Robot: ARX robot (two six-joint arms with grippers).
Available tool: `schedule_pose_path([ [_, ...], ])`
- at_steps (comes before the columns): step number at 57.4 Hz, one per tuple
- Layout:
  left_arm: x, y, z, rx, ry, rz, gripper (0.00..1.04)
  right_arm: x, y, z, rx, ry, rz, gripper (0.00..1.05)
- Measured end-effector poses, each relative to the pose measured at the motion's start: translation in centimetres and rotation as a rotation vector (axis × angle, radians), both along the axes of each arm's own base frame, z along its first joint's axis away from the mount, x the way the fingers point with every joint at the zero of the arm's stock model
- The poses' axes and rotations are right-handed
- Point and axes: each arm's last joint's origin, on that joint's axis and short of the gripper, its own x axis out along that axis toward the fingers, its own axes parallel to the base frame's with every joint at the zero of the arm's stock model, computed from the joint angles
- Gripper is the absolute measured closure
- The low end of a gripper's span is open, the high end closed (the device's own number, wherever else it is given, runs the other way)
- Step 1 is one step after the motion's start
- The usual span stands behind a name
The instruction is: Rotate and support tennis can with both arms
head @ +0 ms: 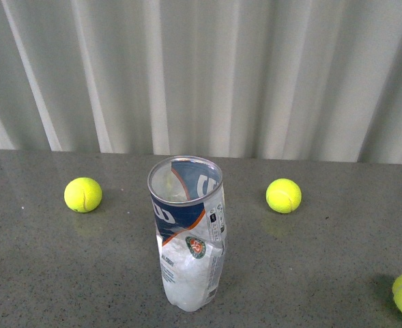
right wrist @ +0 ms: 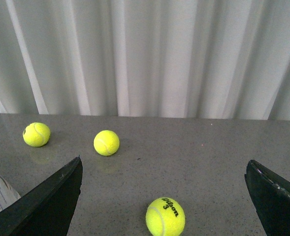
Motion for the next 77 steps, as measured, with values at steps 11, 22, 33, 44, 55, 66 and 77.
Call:
schedule_pose_path([
  [11,0.00,0.00,0.00,0.000,0.000,0.000,0.66,0.00,0.00,0.00,0.000,0.000,0.000,0.07],
  [22,0.00,0.00,0.00,0.000,0.000,0.000,0.32,0.00,0.00,0.00,0.000,0.000,0.000,0.07],
  [33,0.00,0.00,0.00,0.001,0.000,0.000,0.06,0.00,0.00,0.00,0.000,0.000,0.000,0.07],
  [44,0.00,0.00,0.00,0.000,0.000,0.000,0.07,0.00,0.00,0.00,0.000,0.000,0.000,0.07],
  [55,0.00,0.00,0.00,0.000,0.000,0.001,0.07,0.00,0.00,0.00,0.000,0.000,0.000,0.07],
  [66,0.00,0.00,0.00,0.000,0.000,0.001,0.07,0.00,0.00,0.00,0.000,0.000,0.000,0.07],
  [77,0.00,0.00,0.00,0.000,0.000,0.001,0.07,0.00,0.00,0.00,0.000,0.000,0.000,0.07],
])
